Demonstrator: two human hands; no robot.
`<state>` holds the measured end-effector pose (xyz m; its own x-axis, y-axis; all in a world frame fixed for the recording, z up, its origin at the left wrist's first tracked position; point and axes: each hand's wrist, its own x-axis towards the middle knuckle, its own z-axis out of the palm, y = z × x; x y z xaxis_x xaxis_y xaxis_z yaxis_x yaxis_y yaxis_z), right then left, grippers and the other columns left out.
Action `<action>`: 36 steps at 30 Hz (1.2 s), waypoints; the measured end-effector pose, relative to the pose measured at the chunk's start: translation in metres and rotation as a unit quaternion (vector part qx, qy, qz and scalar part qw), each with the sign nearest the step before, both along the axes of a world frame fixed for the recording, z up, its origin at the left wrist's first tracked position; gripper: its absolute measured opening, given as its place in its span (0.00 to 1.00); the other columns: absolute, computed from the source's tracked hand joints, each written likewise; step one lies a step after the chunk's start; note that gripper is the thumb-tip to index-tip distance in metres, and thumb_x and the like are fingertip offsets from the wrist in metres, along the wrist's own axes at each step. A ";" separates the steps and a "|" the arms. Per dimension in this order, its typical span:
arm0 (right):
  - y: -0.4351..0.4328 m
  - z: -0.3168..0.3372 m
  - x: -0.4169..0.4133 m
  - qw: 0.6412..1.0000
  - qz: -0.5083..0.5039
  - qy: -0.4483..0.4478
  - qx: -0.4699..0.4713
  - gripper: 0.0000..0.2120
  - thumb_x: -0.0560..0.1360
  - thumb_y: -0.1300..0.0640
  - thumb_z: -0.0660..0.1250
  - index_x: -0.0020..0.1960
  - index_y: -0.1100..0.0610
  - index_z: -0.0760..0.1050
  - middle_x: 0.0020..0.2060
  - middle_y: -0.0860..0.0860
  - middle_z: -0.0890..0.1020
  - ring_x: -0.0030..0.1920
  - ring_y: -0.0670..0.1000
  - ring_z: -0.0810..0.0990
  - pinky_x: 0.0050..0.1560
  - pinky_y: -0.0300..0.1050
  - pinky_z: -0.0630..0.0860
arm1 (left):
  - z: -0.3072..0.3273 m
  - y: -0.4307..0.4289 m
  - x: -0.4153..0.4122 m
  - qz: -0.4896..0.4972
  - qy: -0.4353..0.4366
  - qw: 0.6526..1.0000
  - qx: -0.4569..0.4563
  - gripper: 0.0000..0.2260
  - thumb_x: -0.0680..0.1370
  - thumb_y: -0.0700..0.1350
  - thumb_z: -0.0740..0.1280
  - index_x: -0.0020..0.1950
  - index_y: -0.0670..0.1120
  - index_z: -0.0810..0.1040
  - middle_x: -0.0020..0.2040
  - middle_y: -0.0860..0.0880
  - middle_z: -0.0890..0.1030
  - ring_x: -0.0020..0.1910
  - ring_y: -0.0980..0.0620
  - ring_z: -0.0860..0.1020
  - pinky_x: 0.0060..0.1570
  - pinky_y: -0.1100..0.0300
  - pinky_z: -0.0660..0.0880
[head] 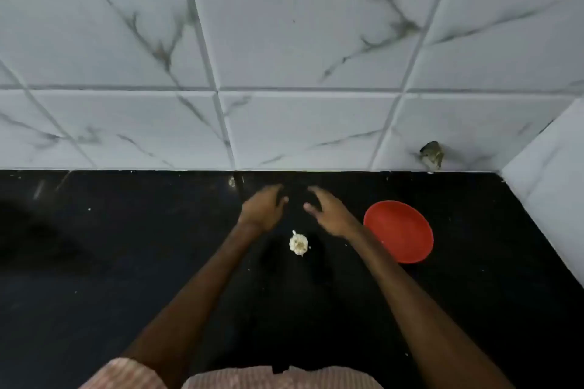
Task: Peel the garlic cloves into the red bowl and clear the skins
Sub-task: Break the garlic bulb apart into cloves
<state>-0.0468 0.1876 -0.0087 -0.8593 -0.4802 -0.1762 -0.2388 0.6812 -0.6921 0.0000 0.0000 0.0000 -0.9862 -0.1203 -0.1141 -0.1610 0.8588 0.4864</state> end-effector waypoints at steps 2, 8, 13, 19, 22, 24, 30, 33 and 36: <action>0.001 -0.020 0.012 0.998 -0.024 -0.064 0.009 0.23 0.83 0.54 0.63 0.75 0.63 0.67 0.73 0.59 0.72 0.73 0.56 0.71 0.73 0.45 0.64 | -0.029 0.011 0.012 0.029 -0.077 0.996 0.034 0.16 0.84 0.52 0.60 0.66 0.44 0.77 0.64 0.41 0.79 0.63 0.40 0.78 0.60 0.50 0.75; -0.014 -0.070 0.049 0.988 -0.084 -0.124 -0.029 0.16 0.84 0.58 0.62 0.69 0.61 0.76 0.64 0.58 0.80 0.65 0.55 0.78 0.65 0.43 0.71 | -0.089 0.051 0.043 0.155 -0.159 0.946 0.234 0.16 0.85 0.50 0.60 0.63 0.38 0.74 0.59 0.39 0.79 0.56 0.41 0.80 0.49 0.46 0.80; -0.015 -0.083 0.057 0.961 -0.156 -0.162 -0.160 0.14 0.83 0.55 0.64 0.65 0.59 0.79 0.57 0.56 0.84 0.49 0.51 0.85 0.51 0.46 0.83 | -0.092 0.044 0.042 0.174 -0.140 0.887 0.403 0.14 0.86 0.47 0.59 0.63 0.37 0.73 0.52 0.40 0.79 0.46 0.46 0.80 0.35 0.55 0.79; -0.020 -0.093 0.064 0.978 -0.117 -0.143 -0.100 0.18 0.82 0.46 0.64 0.69 0.51 0.75 0.63 0.52 0.74 0.62 0.50 0.76 0.64 0.47 0.75 | -0.103 0.039 0.054 0.176 -0.136 0.869 0.442 0.09 0.87 0.48 0.55 0.59 0.44 0.69 0.48 0.44 0.78 0.36 0.53 0.78 0.27 0.60 0.74; -0.016 -0.095 0.064 0.993 -0.066 -0.073 -0.067 0.20 0.82 0.49 0.65 0.73 0.48 0.73 0.69 0.49 0.68 0.68 0.49 0.66 0.69 0.43 0.66 | -0.104 0.032 0.057 0.198 -0.143 0.840 0.486 0.13 0.87 0.50 0.53 0.60 0.43 0.71 0.45 0.45 0.75 0.32 0.54 0.72 0.26 0.61 0.68; -0.013 -0.094 0.065 0.994 -0.038 -0.047 -0.088 0.22 0.81 0.52 0.67 0.74 0.46 0.71 0.69 0.46 0.69 0.67 0.46 0.65 0.68 0.40 0.65 | -0.106 0.027 0.059 0.182 -0.153 0.842 0.484 0.16 0.87 0.51 0.53 0.61 0.42 0.74 0.42 0.47 0.74 0.31 0.56 0.70 0.26 0.61 0.66; -0.025 -0.087 0.071 0.962 -0.136 -0.088 -0.218 0.13 0.78 0.55 0.72 0.62 0.51 0.80 0.56 0.44 0.82 0.57 0.41 0.80 0.56 0.34 0.76 | -0.097 0.034 0.059 0.143 -0.110 0.851 0.494 0.28 0.86 0.60 0.47 0.57 0.43 0.79 0.38 0.47 0.76 0.30 0.56 0.72 0.26 0.62 0.65; -0.027 -0.087 0.077 0.955 -0.164 -0.121 -0.215 0.11 0.77 0.51 0.72 0.58 0.52 0.78 0.52 0.45 0.82 0.54 0.42 0.81 0.52 0.37 0.79 | -0.097 0.039 0.062 0.157 -0.082 0.859 0.480 0.30 0.85 0.62 0.47 0.60 0.38 0.75 0.45 0.43 0.77 0.36 0.54 0.74 0.31 0.62 0.70; -0.027 -0.086 0.079 0.956 -0.142 -0.162 -0.197 0.10 0.80 0.44 0.67 0.58 0.47 0.75 0.54 0.44 0.80 0.54 0.44 0.80 0.52 0.43 0.79 | -0.099 0.040 0.064 0.190 -0.059 0.860 0.471 0.24 0.86 0.58 0.50 0.57 0.39 0.73 0.47 0.44 0.77 0.41 0.54 0.76 0.38 0.63 0.73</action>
<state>0.0322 0.1607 -0.0942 -0.8961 -0.3191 -0.3086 0.1876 0.3578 -0.9148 0.0643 0.0398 -0.0988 -0.8710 -0.2317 -0.4333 -0.4383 -0.0323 0.8983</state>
